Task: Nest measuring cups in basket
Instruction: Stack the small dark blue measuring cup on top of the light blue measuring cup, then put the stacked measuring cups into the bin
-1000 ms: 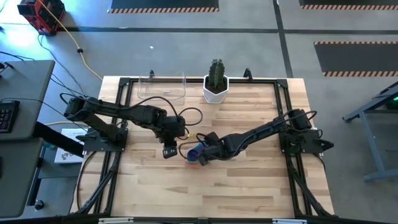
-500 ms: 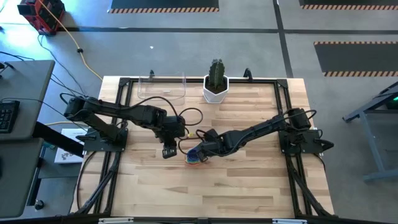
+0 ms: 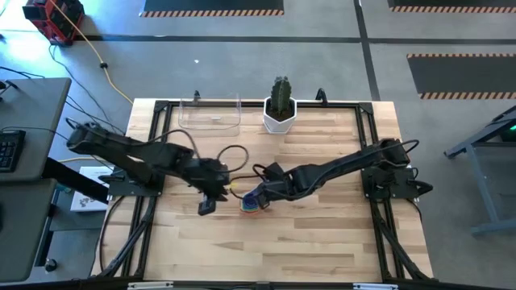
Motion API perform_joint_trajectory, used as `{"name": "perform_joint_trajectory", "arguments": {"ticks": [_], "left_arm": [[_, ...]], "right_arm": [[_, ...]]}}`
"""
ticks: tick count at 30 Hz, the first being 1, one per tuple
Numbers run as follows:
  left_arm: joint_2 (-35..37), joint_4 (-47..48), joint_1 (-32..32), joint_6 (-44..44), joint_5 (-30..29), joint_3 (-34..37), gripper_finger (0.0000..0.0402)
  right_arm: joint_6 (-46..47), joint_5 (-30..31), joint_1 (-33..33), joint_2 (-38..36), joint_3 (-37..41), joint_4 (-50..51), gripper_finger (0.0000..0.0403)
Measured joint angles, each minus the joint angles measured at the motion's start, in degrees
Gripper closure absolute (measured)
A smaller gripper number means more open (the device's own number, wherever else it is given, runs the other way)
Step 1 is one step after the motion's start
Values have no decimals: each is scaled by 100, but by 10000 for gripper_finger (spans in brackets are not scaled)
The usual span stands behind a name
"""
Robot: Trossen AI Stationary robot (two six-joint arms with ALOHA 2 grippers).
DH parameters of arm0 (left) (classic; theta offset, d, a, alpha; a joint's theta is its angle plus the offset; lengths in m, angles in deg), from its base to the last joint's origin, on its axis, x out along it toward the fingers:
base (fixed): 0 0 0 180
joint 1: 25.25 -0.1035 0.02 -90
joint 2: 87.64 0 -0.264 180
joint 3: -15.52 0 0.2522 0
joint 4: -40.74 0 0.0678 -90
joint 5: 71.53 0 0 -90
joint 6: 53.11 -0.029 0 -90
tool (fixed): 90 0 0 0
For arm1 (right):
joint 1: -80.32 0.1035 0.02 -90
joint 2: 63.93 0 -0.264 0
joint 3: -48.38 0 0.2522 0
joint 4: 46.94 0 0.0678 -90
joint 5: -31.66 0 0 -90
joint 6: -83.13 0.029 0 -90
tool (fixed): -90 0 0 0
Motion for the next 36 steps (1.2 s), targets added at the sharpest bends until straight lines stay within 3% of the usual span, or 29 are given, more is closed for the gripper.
{"name": "perform_joint_trajectory", "arguments": {"ticks": [6, 18, 25, 36], "left_arm": [[771, -1021, 186, 207, -45, 957, 307], [2195, -3469, 605, 414, -458, 3134, 307], [2806, -4470, 882, 292, -1026, 4034, 307], [3614, -6520, 963, -5, -1174, 5570, 307]], "right_arm": [[-220, 344, -31, 3, -620, 604, 362], [-809, 375, -244, 4, -1487, 1022, 362], [-806, 323, -297, 2, -1515, 1070, 362], [-805, 162, -447, 4, -1495, 1224, 362]]}}
